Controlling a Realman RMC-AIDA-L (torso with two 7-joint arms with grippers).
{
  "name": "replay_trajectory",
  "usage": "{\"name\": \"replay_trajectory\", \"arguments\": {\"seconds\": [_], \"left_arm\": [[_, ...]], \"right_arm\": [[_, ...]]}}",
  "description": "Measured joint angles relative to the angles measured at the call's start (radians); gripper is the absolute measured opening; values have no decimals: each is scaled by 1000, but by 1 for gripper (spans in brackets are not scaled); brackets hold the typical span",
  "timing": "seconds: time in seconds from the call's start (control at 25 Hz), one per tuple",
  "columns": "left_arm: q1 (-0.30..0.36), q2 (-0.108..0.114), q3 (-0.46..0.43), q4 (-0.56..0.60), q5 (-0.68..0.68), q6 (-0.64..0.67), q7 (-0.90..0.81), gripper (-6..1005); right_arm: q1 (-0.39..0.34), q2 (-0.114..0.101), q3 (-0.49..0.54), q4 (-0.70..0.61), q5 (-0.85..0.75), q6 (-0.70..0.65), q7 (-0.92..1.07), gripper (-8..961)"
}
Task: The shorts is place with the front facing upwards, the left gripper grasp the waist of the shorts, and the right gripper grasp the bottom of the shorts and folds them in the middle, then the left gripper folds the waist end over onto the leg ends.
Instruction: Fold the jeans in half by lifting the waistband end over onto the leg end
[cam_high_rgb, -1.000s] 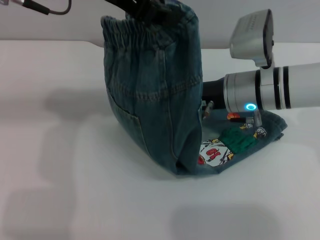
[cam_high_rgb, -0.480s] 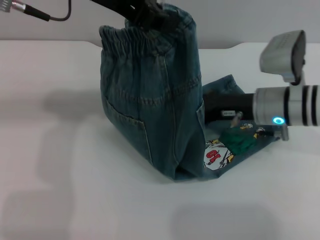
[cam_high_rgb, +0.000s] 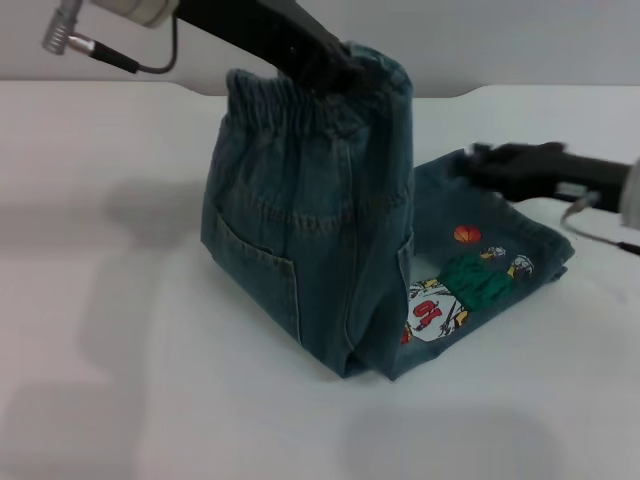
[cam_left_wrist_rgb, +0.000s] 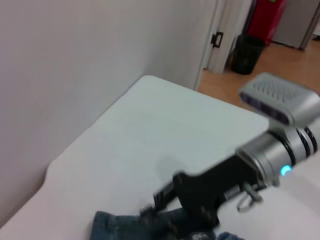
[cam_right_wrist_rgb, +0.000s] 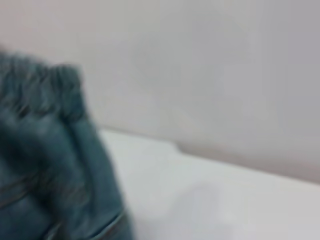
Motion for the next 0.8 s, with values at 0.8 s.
{"name": "replay_trajectory", "arguments": {"seconds": [0.8], "left_arm": [[-21,-9,274,-120,-46,-309,-41,183]], "right_arm": [[-112,7,349,-27,9,1,-66,348]]}}
